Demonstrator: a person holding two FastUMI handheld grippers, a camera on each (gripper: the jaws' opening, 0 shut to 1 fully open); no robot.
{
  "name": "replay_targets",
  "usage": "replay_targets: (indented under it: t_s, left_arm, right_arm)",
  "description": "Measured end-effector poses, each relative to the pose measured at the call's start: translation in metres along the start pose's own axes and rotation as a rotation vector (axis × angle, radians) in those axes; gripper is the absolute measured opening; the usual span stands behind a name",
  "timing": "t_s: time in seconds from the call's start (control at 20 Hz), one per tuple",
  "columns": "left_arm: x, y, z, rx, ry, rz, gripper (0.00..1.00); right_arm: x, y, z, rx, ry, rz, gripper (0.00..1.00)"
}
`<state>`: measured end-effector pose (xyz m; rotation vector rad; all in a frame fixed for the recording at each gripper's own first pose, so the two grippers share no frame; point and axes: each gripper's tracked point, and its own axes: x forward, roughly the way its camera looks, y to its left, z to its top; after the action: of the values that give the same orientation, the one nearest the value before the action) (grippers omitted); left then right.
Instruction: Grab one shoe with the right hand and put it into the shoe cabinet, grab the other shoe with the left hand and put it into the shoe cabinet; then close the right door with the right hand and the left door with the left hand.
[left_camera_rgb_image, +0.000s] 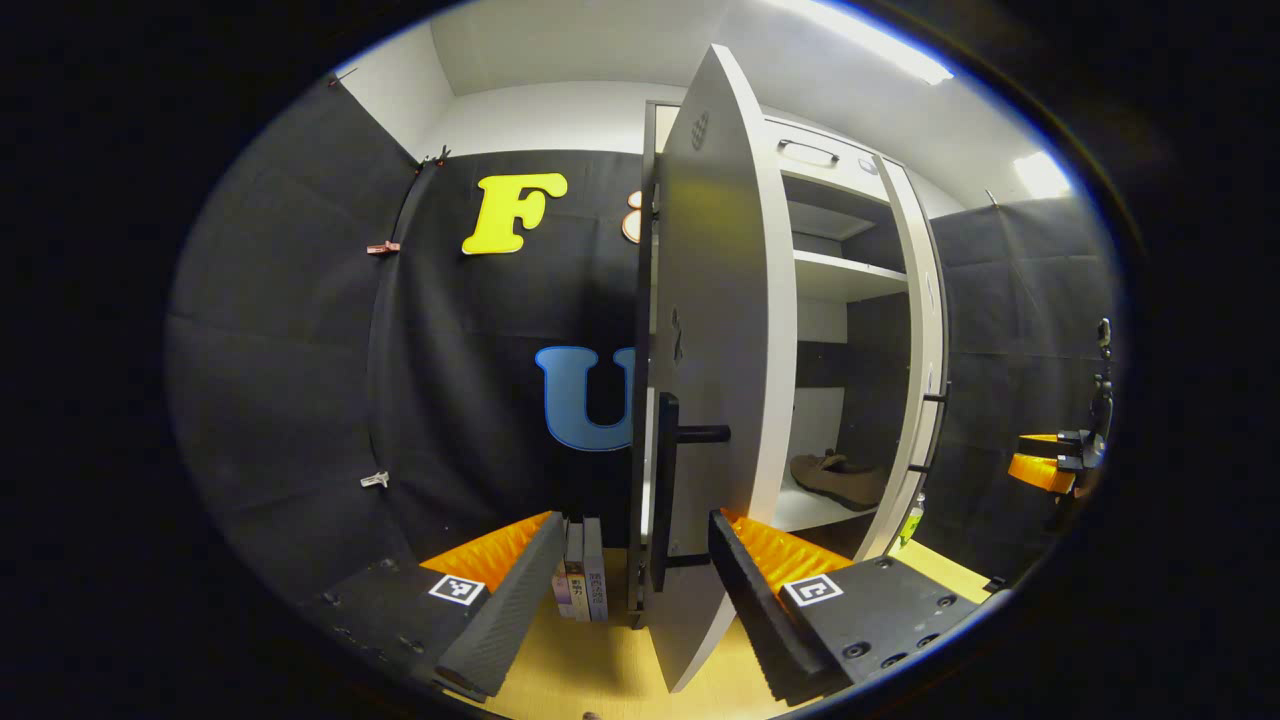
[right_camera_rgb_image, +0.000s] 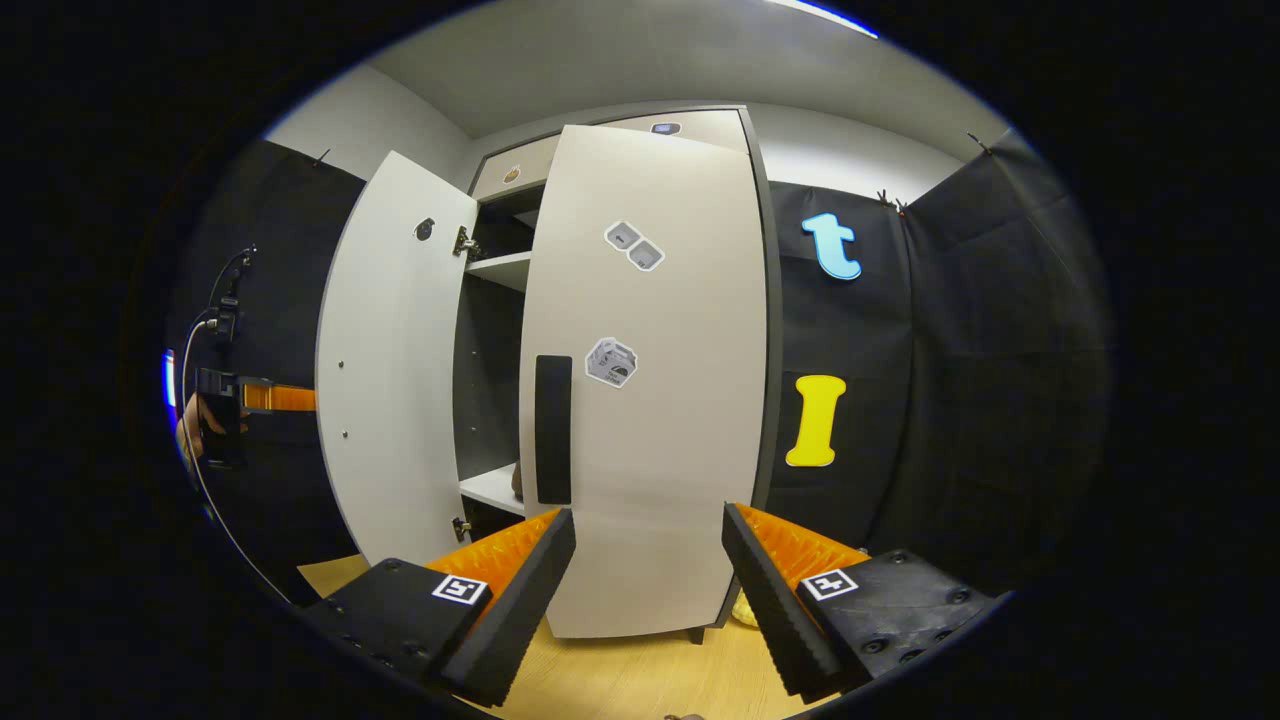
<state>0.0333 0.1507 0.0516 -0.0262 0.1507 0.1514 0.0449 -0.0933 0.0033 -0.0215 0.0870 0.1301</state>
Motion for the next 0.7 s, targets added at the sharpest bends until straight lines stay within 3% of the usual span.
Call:
replay_targets:
  t_s: [0.05,0.1,0.3,0.7]
  left_arm:
    - [0.0,-0.005,0.0,-0.001,0.001,-0.002,0.89]
    - [0.001,-0.011,0.0,-0.002,0.001,-0.005,0.93]
    - [0.01,-0.037,-0.001,-0.008,0.001,-0.037,0.93]
    - [0.033,-0.102,0.003,-0.035,-0.034,-0.189,0.93]
  right_arm:
    - [0.003,-0.001,-0.001,-0.002,0.002,0.008,0.98]
    - [0.006,-0.003,-0.002,-0.003,0.004,0.015,0.98]
    - [0.017,-0.007,-0.006,0.002,0.012,0.04,0.98]
    - [0.017,-0.028,-0.009,0.01,0.019,0.032,0.98]
